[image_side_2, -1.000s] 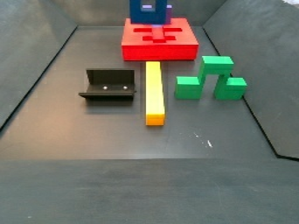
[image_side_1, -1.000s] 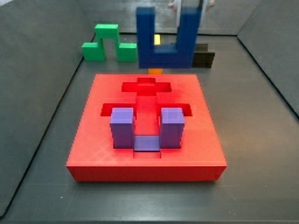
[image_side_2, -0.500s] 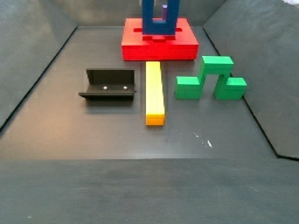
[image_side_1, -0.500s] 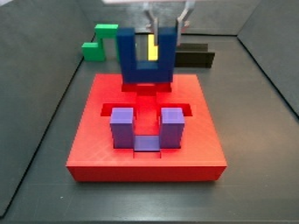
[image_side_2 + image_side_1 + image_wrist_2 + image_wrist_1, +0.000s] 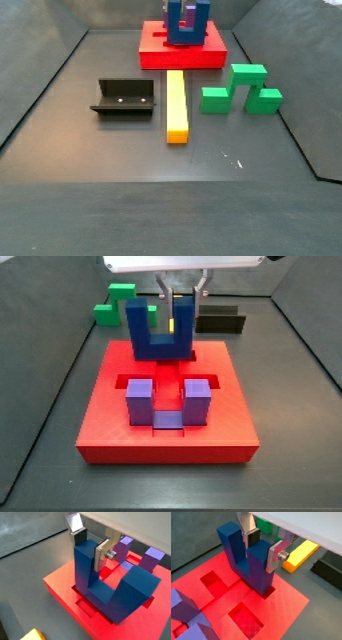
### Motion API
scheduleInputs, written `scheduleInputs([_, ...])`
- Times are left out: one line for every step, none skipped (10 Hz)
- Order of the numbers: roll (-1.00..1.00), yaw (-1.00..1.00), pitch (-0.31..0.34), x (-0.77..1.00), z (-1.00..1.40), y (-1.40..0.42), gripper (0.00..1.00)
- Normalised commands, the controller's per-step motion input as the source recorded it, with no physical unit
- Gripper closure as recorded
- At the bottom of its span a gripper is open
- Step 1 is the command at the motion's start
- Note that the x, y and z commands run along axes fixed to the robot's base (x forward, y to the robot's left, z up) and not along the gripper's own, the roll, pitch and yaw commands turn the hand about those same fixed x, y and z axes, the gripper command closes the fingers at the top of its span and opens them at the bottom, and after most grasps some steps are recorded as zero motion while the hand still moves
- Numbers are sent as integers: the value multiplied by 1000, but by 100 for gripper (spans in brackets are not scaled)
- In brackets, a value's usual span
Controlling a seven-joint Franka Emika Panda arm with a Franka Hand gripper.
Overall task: Pick up the blue object. Move up. Place the blue object on the fixture. Regrasp the blue object. Move to above the board. Insert the blue object.
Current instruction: Insert the blue object.
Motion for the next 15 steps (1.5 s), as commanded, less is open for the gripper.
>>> scheduleInputs([-6, 11, -63, 0, -123, 0, 100])
scheduleInputs([0, 0, -54, 54, -220, 11, 100])
scheduleInputs([3, 0, -27, 154, -249, 69, 100])
scheduleInputs([13, 0, -11, 143, -223, 37, 100])
scheduleInputs([13, 0, 0, 183, -209, 9, 100])
scheduleInputs([14, 0, 0, 226, -183, 0, 100])
scheduleInputs([24, 0, 0, 277, -143, 0, 100])
scheduleInputs([53, 0, 1, 354, -74, 0, 100])
scheduleInputs([74, 0, 11, 200, -91, 0, 100])
scheduleInputs([77, 0, 17, 17, -83, 0, 100])
scheduleInputs([6, 0, 0, 0, -123, 40, 100])
scheduleInputs([14, 0, 0, 0, -131, 60, 100])
scheduleInputs([0, 0, 0, -69, -94, 66, 100])
scheduleInputs([-7, 0, 0, -120, -100, 34, 100])
scheduleInputs([0, 0, 0, -160, -103, 6, 100])
